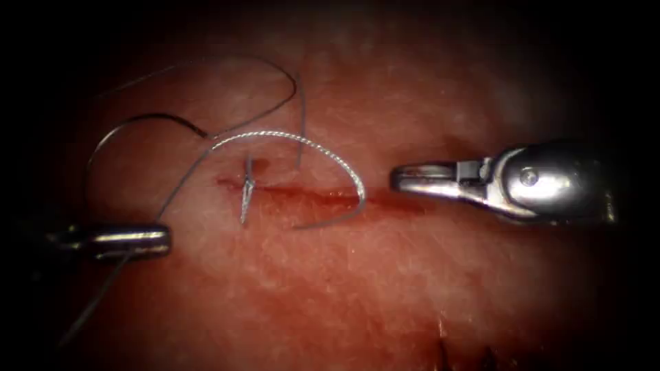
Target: Wound Closure
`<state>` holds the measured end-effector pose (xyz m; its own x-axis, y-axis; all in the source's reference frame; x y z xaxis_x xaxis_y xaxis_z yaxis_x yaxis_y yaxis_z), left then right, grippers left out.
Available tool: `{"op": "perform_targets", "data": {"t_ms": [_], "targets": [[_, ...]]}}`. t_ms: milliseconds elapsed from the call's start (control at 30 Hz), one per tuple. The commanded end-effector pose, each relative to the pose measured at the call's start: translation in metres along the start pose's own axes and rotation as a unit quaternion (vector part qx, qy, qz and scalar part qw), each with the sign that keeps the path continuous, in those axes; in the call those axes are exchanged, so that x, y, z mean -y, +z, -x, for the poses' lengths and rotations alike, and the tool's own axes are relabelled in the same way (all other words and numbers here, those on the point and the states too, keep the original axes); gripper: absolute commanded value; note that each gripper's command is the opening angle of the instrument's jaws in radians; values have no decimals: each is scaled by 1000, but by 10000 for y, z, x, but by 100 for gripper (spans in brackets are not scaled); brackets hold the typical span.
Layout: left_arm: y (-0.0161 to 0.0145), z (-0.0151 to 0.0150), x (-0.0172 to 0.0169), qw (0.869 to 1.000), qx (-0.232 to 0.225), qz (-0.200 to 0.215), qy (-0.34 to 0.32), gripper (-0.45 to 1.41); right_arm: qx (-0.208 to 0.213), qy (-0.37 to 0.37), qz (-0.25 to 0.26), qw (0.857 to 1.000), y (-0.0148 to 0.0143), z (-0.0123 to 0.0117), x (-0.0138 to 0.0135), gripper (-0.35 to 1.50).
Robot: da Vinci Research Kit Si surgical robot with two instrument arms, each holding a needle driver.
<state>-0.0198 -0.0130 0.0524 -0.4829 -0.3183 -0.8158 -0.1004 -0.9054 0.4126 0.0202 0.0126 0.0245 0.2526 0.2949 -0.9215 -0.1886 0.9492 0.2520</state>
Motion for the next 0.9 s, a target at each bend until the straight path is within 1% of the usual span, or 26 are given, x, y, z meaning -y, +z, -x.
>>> {"op": "perform_targets", "data": {"t_ms": [33, 100, 133, 167, 200, 267, 333, 467, 500, 533, 667, 733, 833, 867, 900], "targets": [[1, -2, -13, 1000, -1, 2, -2, -45, 1, -1, 2, 1000, 13, 10, 4, -35], [0, -3, -13, 1000, -2, 2, -2, -45, 5, -5, 12, 1000, 23, 23, -1, -35], [0, -4, -14, 1000, -3, 3, -2, -45, 6, -9, 17, 1000, 32, 32, -2, -35], [0, -6, -14, 1000, -4, 3, -2, -45, 17, -16, 19, 1000, 45, 45, -1, -35], [0, -6, -14, 1000, -4, 3, -2, -45, 17, -16, 19, 1000, 45, 45, -1, -35], [1, -6, -15, 1000, -6, 4, -2, -45, 20, -23, 10, 999, 64, 64, 8, -35], [3, -6, -15, 1000, -6, 3, -1, -45, 20, -24, 6, 1000, 73, 69, 15, -35], [19, -1, -24, 1000, -9, 1, 3, -45, 17, -20, 1, 1000, 85, 58, 23, -35], [25, 0, -29, 1000, -9, 4, 2, -45, 13, -19, 2, 1000, 88, 53, 25, -35], [39, 6, -39, 1000, -5, 10, -4, -45, 3, -16, 1, 1000, 92, 44, 28, -35], [56, 20, -50, 1000, 0, 12, -14, -45, -10, -14, -1, 1000, 95, 32, 32, -35], [59, 22, -53, 1000, -2, 13, -18, -45, -16, -13, 0, 1000, 98, 28, 35, -35], [59, 17, -55, 1000, -8, 16, -19, -45, -18, -12, 5, 1000, 106, 24, 37, -35], [58, 7, -56, 1000, -12, 18, -20, -45, -18, -12, 8, 1000, 114, 23, 39, -1], [58, 2, -56, 1000, -13, 19, -21, -45, -17, -12, 9, 1000, 118, 23, 39, 15]]}}
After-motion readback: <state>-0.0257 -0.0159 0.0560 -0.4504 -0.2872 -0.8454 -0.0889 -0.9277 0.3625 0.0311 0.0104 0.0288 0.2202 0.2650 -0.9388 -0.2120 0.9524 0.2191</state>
